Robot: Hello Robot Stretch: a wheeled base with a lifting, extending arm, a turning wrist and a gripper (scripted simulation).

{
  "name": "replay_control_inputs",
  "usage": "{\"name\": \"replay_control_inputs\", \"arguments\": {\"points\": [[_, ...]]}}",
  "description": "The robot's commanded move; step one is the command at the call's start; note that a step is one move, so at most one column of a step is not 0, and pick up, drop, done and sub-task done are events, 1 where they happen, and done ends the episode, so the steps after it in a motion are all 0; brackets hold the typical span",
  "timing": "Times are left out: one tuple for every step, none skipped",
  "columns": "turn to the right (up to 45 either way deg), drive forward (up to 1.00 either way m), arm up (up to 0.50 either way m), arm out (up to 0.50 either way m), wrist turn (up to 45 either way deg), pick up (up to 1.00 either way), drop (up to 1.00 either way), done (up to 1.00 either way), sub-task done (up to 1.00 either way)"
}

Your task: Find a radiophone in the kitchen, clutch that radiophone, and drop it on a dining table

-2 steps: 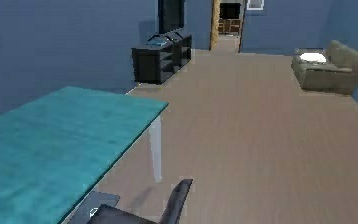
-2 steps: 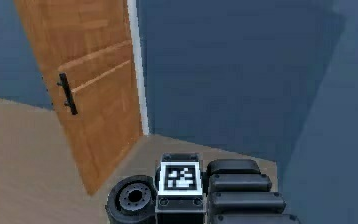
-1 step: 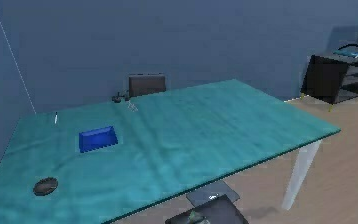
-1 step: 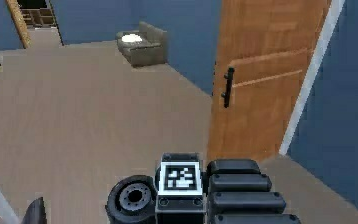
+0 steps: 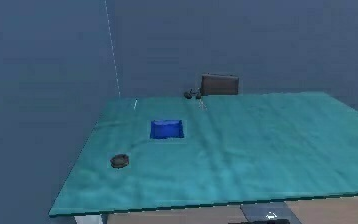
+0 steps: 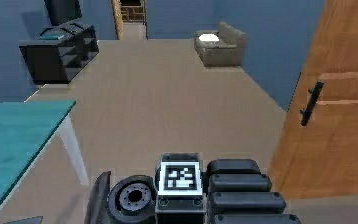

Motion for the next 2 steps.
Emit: {"name": "replay_control_inputs", "arguments": {"points": [[45.0,0.00,0.00,0.00,0.0,0.00,0.00,0.00,0.00],[45.0,0.00,0.00,0.00,0.0,0.00,0.00,0.00,0.00]]}}
